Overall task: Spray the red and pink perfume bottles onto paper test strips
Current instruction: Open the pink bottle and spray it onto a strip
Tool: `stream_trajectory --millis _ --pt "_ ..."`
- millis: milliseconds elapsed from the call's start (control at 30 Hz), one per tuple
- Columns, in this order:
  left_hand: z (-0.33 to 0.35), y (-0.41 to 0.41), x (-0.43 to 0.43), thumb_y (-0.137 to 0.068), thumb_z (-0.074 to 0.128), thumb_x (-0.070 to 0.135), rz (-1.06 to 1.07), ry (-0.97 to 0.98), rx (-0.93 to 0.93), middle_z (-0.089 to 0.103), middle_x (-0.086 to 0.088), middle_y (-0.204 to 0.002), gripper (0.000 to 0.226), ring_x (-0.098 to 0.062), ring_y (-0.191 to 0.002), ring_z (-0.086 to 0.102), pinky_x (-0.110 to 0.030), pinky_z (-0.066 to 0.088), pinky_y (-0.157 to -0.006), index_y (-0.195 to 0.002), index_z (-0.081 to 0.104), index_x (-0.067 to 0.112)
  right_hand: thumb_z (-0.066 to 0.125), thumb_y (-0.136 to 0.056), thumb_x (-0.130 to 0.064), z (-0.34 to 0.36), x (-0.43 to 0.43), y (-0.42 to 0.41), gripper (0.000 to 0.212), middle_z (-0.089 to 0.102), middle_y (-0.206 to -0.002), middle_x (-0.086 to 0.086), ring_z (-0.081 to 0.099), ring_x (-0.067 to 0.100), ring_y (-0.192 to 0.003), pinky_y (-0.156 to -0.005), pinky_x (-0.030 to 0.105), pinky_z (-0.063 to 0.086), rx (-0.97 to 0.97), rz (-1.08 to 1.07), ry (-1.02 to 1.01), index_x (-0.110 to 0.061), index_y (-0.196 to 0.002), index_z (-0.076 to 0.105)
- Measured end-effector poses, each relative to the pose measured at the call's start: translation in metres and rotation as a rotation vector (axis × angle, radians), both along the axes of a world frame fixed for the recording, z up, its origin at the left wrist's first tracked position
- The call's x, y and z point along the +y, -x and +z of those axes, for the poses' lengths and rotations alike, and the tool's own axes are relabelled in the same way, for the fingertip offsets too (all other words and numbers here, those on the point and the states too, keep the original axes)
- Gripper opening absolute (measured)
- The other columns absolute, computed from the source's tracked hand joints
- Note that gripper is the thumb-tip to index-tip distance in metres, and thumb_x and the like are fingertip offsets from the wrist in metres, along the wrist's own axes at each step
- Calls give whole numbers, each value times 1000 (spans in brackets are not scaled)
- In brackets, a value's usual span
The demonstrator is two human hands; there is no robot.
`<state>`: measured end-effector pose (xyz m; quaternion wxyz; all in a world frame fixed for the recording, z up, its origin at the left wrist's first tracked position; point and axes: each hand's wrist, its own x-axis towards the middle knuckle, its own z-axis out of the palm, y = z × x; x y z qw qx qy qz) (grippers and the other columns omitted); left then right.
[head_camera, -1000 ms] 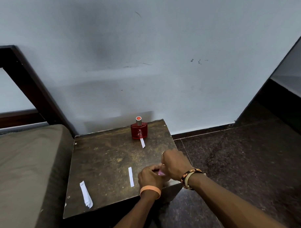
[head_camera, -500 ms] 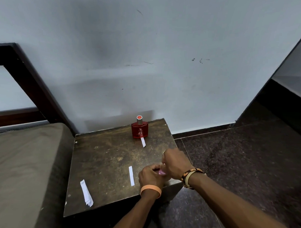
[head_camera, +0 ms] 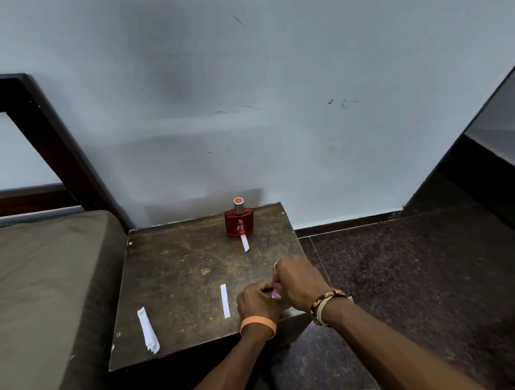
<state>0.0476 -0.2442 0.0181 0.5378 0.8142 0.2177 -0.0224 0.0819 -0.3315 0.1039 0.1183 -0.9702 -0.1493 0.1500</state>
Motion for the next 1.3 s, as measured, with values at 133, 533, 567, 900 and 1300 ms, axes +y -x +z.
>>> stream_trajectory --millis 133,533,567,900,1300 --pt "2 0 0 -64 79 24 14 -16 -6 73 8 -67 11 4 -59 62 -7 40 -51 -76 77 23 69 -88 -23 -1 0 -2 17 72 -103 10 66 26 -97 -84 38 55 13 37 12 -10 -100 74" --pt "-4 -2 0 -64 78 21 10 32 0 74 7 -69 12 -4 -65 68 -25 57 -67 -76 77 21 67 -89 -20 -2 0 1 18 67 -105 12 63 30 -99 -72 31 44 -52 -2 42 -8 -101 71" --pt "-5 -2 0 -64 77 20 4 26 1 74 6 -68 11 -5 -65 68 -27 57 -67 -75 77 19 65 -90 -20 -3 1 1 19 66 -109 13 62 29 -101 -75 32 46 -42 26 51 -8 -105 70" --pt "-1 0 0 -62 82 22 23 40 7 72 12 -69 16 5 -62 63 -10 44 -56 -77 77 25 72 -85 -35 -5 -4 4 24 66 -88 8 64 28 -85 -65 30 43 -50 -176 11 -15 -80 60" --pt "1 1 -3 -70 74 17 4 -61 -31 75 4 -77 15 -1 -64 64 -18 52 -62 -85 77 19 69 -86 -17 -2 1 6 25 64 -116 10 62 30 -105 -83 35 50 -66 -51 16 -13 -111 66"
